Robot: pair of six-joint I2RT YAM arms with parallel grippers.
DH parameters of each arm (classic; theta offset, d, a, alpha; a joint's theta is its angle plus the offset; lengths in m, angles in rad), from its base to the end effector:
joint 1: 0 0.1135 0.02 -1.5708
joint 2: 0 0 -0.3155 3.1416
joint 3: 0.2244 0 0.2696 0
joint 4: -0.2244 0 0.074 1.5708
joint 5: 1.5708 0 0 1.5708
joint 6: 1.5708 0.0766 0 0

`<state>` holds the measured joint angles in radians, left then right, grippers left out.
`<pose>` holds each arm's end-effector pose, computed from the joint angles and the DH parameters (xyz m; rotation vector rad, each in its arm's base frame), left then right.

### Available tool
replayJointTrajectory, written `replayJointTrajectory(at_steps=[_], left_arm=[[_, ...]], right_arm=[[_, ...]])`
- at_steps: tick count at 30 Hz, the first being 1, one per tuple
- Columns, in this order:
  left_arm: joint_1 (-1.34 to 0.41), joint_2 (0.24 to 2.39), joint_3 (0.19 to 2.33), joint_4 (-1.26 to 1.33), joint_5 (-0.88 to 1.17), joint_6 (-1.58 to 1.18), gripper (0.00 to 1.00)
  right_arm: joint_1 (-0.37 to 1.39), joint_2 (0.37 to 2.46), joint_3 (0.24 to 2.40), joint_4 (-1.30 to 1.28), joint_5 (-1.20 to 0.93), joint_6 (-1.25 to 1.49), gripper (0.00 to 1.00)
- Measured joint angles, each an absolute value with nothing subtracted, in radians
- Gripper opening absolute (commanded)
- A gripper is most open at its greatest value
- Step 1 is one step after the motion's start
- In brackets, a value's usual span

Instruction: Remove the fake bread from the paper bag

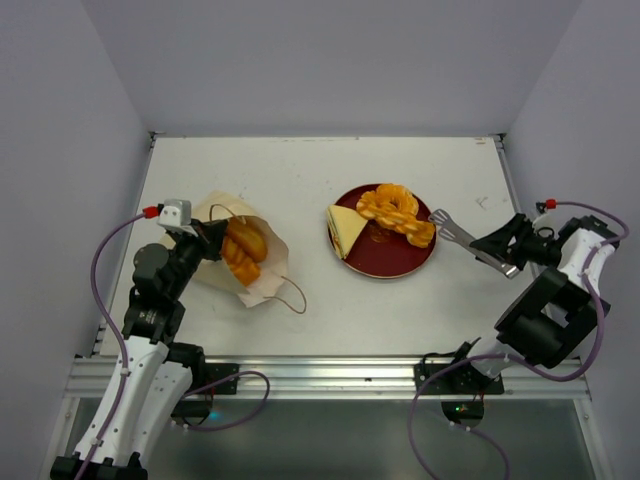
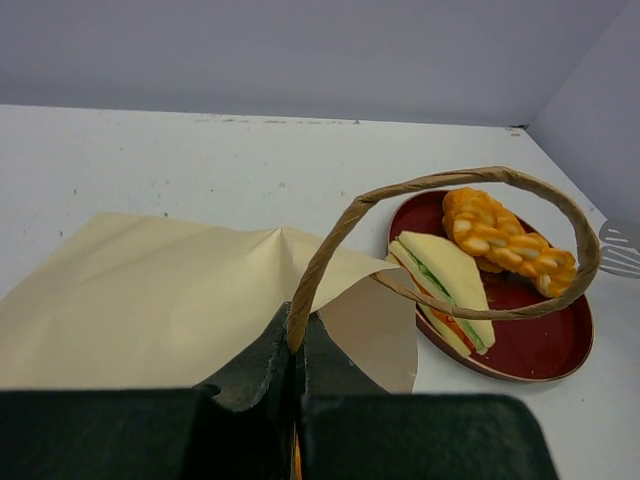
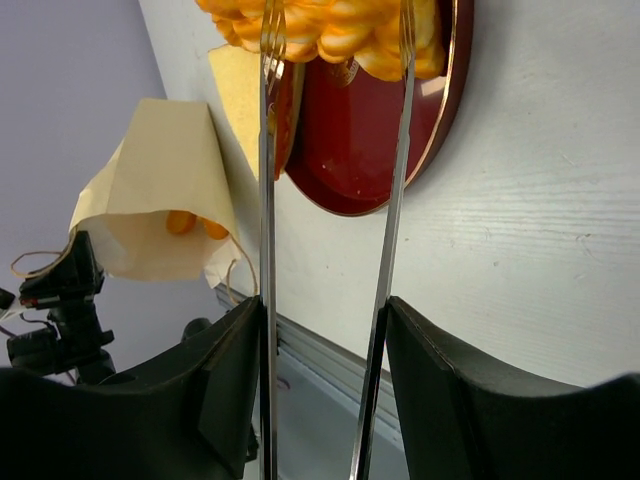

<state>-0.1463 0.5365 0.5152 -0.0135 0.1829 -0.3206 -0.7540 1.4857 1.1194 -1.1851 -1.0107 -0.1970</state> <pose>0.1584 -0.0374 0.3239 0.0019 1.6286 -0.5072 0.2356 -0.1323 0.2751 0.6497 2.3190 1.1739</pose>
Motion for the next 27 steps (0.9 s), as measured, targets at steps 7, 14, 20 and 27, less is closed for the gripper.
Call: replayJointTrajectory(at_steps=[7,14,20,27], left_arm=[[-0.146,0.538,0.518,-0.018,0.192,-0.321,0.00],[-0.146,0.567,0.520,-0.006,0.255,-0.321,0.00],[-0.146,0.612,0.531,0.017,0.321,-0.322,0.00],[-0.146,0.644,0.558,0.040,0.368,-0.322,0.00]], right_arm=[[-0.776,1.501,1.151,-1.224,-1.013,-0.276,0.51],[-0.766,1.526,1.281,-1.311,-1.103,-0.570,0.44],[-0.639,1.522,1.296,-1.323,-1.148,-0.715,0.42],[-0.357,1.296,1.204,-1.238,-1.142,-0.578,0.42]])
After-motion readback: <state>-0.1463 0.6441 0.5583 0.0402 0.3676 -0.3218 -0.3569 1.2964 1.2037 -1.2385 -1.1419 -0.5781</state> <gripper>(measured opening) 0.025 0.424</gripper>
